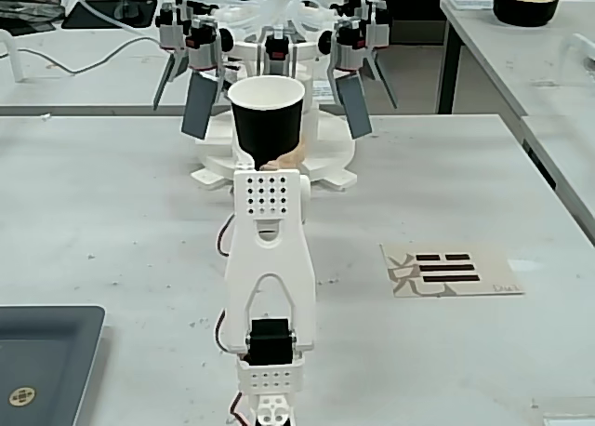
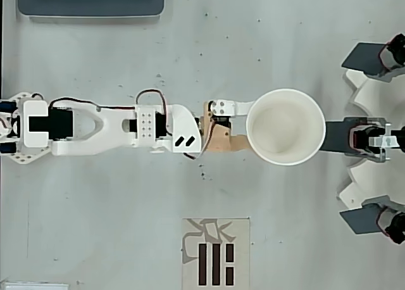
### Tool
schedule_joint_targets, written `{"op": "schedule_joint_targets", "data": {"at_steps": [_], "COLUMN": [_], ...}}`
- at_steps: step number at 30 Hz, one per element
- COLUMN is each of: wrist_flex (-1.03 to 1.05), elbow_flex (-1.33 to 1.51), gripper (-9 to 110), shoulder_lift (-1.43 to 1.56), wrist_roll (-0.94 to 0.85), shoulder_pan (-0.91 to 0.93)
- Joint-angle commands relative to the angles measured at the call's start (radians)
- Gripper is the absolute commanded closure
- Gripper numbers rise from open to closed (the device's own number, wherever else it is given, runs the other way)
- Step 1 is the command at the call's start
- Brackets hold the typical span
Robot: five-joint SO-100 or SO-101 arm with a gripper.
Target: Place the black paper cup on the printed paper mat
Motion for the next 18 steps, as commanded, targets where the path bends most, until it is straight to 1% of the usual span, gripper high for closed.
{"op": "schedule_joint_targets", "data": {"at_steps": [1, 11, 18], "wrist_flex": [-0.124, -0.124, -0.143], "elbow_flex": [0.153, 0.153, 0.204], "gripper": [92, 92, 92], "shoulder_lift": [0.098, 0.094, 0.126], "wrist_roll": [-0.132, -0.130, -0.120], "shoulder_pan": [0.028, 0.028, 0.029]}}
